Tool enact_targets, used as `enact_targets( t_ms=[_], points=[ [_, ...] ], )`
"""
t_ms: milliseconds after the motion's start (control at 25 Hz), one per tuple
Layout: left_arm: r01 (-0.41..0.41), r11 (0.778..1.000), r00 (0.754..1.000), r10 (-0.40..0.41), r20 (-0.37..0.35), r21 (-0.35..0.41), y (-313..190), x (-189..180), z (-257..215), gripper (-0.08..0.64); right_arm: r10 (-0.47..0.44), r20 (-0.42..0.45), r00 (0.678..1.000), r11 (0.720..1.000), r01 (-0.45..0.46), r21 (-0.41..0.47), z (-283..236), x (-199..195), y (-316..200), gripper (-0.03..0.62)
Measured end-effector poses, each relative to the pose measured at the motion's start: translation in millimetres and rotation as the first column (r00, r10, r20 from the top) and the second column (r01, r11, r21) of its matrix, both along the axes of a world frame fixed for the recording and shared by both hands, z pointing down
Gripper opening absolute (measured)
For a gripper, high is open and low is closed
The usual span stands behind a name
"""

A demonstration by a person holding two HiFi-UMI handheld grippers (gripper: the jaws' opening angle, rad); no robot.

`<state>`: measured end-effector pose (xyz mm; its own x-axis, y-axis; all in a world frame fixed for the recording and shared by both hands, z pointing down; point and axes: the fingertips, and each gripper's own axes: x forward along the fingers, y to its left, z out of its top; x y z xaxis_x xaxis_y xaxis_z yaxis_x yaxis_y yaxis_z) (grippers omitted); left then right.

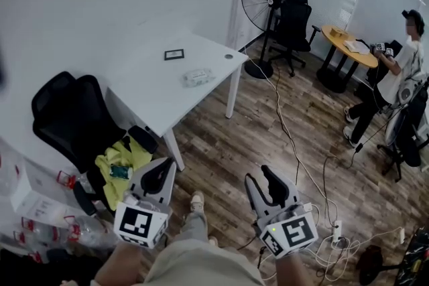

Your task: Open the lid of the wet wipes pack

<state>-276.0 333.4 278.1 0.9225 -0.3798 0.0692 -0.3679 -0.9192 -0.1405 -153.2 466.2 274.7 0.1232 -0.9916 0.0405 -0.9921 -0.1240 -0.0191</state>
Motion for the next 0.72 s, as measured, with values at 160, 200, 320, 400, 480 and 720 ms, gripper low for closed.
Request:
enact_targets(
  t_ms=[160, 200, 320, 400, 480, 720],
  points=[
    [0.045, 0.999, 0.999, -0.045, 0.003, -0.030, -37, 8, 8, 0.031, -0.042, -0.013, 0.999, 0.997, 0.041, -0.060, 13, 8, -26, 0.158],
    [0.049, 0.998, 0.999, -0.049, 0.003, -0.033, -45, 13, 9, 0.031, -0.047, -0.015, 0.999, 0.996, 0.045, -0.071, 16, 12, -34, 0.158],
    [0.038, 0.999, 0.999, -0.038, 0.011, -0.028, -65, 32, 12, 0.031, -0.051, -0.018, 0.999, 0.994, 0.049, -0.096, 22, 27, -60, 0.158],
    [0.025, 0.999, 0.999, -0.024, 0.026, -0.034, -79, 45, 16, 0.031, -0.052, -0.019, 0.998, 0.993, 0.050, -0.110, 25, 37, -80, 0.158],
    [0.017, 0.999, 0.999, -0.015, 0.040, -0.049, -97, 57, 21, 0.031, -0.056, -0.021, 0.998, 0.990, 0.053, -0.129, 28, 47, -103, 0.158],
    [0.014, 0.996, 0.994, -0.004, 0.106, -0.087, -167, 95, 39, 0.031, -0.070, -0.024, 0.997, 0.976, 0.063, -0.208, 42, 80, -178, 0.157]
  ],
)
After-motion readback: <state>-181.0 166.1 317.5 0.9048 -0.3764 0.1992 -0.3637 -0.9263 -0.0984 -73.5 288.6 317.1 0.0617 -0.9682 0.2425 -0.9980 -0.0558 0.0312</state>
